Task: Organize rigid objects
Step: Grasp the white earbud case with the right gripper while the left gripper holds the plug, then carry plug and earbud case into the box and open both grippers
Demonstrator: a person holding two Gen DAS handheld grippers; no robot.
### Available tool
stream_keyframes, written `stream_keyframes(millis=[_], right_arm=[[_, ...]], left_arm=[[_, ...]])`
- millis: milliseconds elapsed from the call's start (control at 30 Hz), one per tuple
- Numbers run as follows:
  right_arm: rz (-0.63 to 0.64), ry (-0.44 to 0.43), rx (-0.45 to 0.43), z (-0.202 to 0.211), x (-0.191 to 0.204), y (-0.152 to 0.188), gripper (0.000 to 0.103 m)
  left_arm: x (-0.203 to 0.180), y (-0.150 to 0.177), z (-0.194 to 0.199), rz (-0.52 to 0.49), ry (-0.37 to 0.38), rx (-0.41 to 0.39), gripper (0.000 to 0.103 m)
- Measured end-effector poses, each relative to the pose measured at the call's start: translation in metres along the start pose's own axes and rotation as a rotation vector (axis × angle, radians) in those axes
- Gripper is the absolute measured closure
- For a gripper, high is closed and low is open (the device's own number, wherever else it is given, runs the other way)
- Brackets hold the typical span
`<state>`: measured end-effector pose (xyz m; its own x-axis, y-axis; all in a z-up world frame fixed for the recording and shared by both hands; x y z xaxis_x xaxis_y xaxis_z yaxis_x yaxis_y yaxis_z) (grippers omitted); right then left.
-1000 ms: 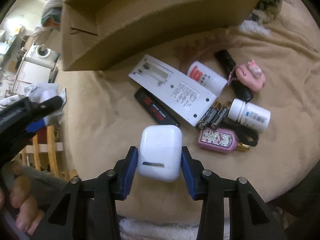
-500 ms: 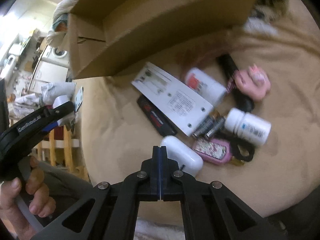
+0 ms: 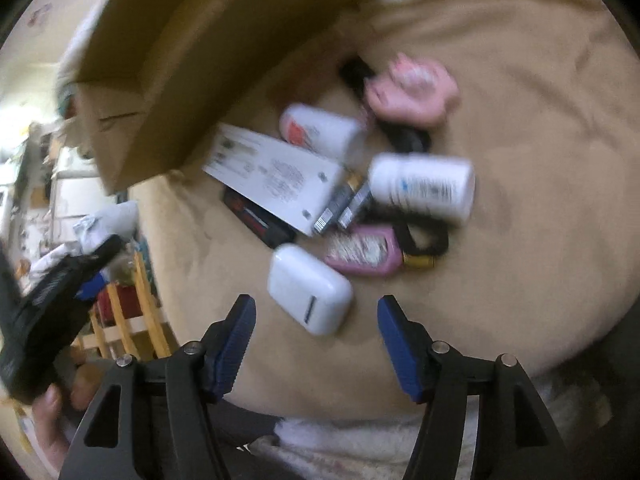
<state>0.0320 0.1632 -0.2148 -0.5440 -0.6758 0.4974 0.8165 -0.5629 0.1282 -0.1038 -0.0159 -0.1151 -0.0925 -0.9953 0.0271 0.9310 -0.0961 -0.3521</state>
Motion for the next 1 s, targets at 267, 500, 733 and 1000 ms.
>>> stream_keyframes(millis=[267,500,733,1000], right_arm=[[-0.032,0.308,-0.153,-0.032,0.04,0.006,0.004],[0.217,0.394,-0.184,-0.034,0.053,0.016,0.026],[0.277,0.291,-0.162,-0.018,0.058,0.017,0.04],[0.382,0.134,-0.184,0.028,0.083,0.02,0.04]], left_arm=[[-0.003,-0.001,0.003,-0.014,0.002,-0.014,0.065],[0.005,-0.001,0.002,0.017,0.014,-0.002,0.065],[-0.004,-0.002,0.004,-0.001,0.023,-0.005,0.065],[0.004,-0.002,0.002,0.017,0.015,-0.003,0.065]])
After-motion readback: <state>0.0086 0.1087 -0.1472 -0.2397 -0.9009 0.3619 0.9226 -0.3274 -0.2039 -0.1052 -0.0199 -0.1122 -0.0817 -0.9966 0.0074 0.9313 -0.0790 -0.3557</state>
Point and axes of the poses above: each gripper's, at about its wrist camera, not at the fingertips, and z roughly against the way its jaws point, x to its left, y to its underside, the point moved 5 cm from there along -z, roughly the way its jaws point, and after that the axes turned 3 degrees about -z, right-handed, at the moved point
